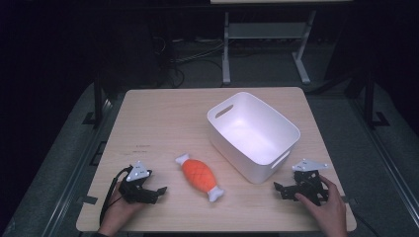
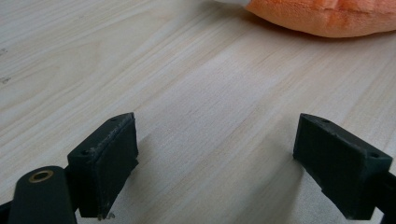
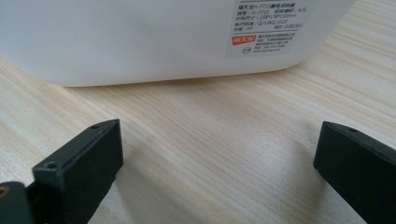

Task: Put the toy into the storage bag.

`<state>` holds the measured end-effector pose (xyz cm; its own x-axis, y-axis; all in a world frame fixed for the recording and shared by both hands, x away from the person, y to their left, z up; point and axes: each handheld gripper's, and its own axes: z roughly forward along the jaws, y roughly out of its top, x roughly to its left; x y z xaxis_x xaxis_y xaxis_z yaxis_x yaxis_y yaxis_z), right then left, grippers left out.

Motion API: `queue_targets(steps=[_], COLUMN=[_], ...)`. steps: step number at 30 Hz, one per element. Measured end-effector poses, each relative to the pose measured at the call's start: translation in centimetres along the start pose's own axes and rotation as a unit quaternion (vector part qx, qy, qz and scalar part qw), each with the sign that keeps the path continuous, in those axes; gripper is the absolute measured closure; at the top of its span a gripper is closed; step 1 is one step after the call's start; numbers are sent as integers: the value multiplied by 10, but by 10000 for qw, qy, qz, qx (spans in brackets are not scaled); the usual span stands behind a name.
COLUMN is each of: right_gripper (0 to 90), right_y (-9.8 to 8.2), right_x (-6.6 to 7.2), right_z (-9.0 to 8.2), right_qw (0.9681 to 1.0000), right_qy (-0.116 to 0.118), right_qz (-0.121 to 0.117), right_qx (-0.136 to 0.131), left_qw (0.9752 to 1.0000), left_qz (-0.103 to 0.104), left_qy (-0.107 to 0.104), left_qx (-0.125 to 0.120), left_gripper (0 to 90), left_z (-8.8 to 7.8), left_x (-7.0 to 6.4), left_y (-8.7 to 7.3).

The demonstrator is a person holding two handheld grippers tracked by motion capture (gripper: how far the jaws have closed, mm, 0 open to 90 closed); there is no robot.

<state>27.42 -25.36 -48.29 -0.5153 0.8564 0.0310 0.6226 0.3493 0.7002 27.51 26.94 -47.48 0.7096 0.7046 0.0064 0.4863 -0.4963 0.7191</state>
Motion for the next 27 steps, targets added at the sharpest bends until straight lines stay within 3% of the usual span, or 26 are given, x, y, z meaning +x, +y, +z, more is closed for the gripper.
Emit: queue_targets(steps=[17,22,27], right_gripper=[7,7,7], right_y=[0,0,0], right_x=[0,0,0], right_z=[0,0,0], right_qw=[10000,10000,10000], right_qy=[0,0,0], right_qz=[-8,-9,-9], right_qx=[-5,-5,-5], left_qw=[10000,10000,9996], left_qz=[-15,-30,-142], left_qy=[-5,-70,-216], left_qx=[-33,-51,-122], left_gripper=[157,256,468], left_z=[-1,-6,-14], left_x=[1,1,0], left_y=[-1,3,14])
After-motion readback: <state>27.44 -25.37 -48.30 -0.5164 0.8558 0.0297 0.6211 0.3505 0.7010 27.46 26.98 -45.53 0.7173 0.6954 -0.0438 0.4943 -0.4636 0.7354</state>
